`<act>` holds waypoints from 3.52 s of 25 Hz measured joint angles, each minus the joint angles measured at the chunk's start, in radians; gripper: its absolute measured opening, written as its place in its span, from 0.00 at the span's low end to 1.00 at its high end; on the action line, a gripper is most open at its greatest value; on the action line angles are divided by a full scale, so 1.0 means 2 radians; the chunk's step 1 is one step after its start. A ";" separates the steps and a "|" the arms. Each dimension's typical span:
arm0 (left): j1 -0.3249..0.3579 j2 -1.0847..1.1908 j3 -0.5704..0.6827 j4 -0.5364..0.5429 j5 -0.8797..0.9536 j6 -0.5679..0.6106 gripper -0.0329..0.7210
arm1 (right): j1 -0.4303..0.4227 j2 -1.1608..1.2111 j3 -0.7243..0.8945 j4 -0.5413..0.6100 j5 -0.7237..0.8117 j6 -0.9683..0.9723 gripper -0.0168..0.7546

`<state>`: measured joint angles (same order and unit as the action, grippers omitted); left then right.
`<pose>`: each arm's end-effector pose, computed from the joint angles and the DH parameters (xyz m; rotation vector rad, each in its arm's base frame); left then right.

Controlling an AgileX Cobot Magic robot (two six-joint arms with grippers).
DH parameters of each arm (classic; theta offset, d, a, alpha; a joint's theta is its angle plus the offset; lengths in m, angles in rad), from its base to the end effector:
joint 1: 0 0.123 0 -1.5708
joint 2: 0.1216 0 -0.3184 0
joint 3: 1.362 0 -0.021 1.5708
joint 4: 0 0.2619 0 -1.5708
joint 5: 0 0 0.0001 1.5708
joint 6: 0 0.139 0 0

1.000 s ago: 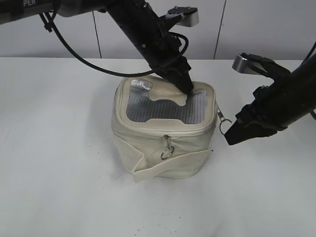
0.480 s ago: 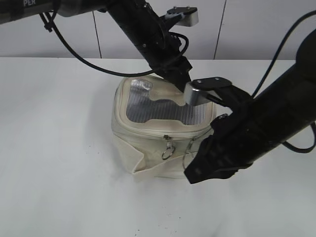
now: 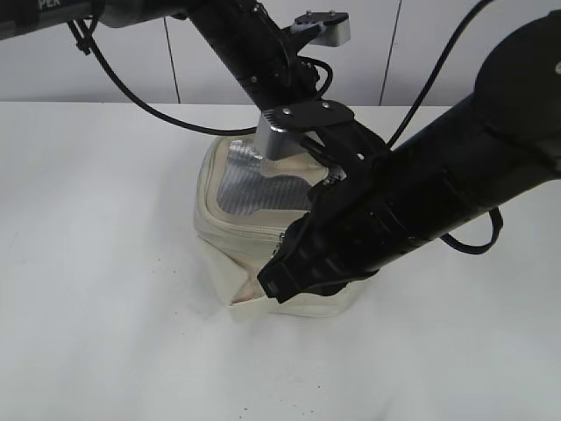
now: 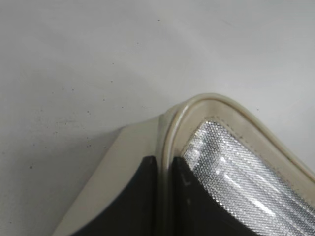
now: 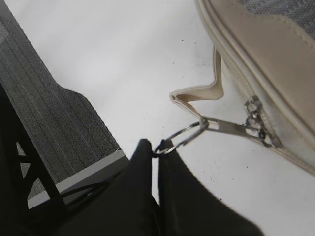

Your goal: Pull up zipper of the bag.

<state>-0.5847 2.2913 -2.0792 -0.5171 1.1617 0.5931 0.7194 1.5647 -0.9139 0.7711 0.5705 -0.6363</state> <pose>0.4163 -0.3512 0.2063 1.3753 2.4102 -0.7117 0.2208 0.2630 0.2091 -1.0145 2.4481 0.7729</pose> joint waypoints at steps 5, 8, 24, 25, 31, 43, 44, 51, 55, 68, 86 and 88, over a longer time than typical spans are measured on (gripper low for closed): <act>0.000 0.000 0.000 0.000 0.002 0.000 0.12 | 0.000 0.025 -0.021 0.008 0.016 -0.003 0.03; 0.000 0.000 0.000 0.000 0.003 0.000 0.12 | 0.000 0.030 -0.025 0.009 0.019 0.012 0.05; 0.003 -0.089 0.003 0.096 0.023 -0.108 0.43 | -0.113 -0.119 -0.029 -0.297 0.115 0.292 0.81; 0.003 -0.101 0.003 0.119 0.025 -0.122 0.43 | -0.129 -0.129 -0.029 -0.311 0.130 0.300 0.80; 0.004 -0.170 0.005 0.265 0.029 -0.227 0.43 | -0.209 -0.195 -0.029 -0.393 0.215 0.344 0.79; 0.004 -0.393 0.177 0.310 0.029 -0.275 0.43 | -0.224 -0.436 0.024 -0.434 0.318 0.368 0.78; 0.004 -0.413 0.207 0.305 0.029 -0.277 0.43 | -0.224 -0.456 0.034 -0.430 0.318 0.368 0.78; 0.004 -0.596 0.438 0.233 0.030 -0.283 0.43 | -0.224 -0.634 0.113 -0.386 0.321 0.333 0.78; 0.004 -0.719 0.559 0.191 0.028 -0.284 0.43 | -0.224 -0.726 0.152 -0.375 0.322 0.308 0.78; 0.004 -1.115 0.740 0.238 -0.004 -0.284 0.43 | -0.224 -0.785 0.206 -0.349 0.251 0.269 0.78; 0.004 -1.149 0.772 0.248 -0.052 -0.284 0.43 | -0.224 -0.785 0.206 -0.348 0.245 0.267 0.78; 0.004 -1.149 0.772 0.248 -0.052 -0.284 0.43 | -0.224 -0.785 0.206 -0.348 0.245 0.267 0.78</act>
<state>-0.5775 -0.0059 -0.5360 -0.0211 1.0569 0.0245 0.2705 -0.0060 -0.5013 0.0746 1.0604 -0.1024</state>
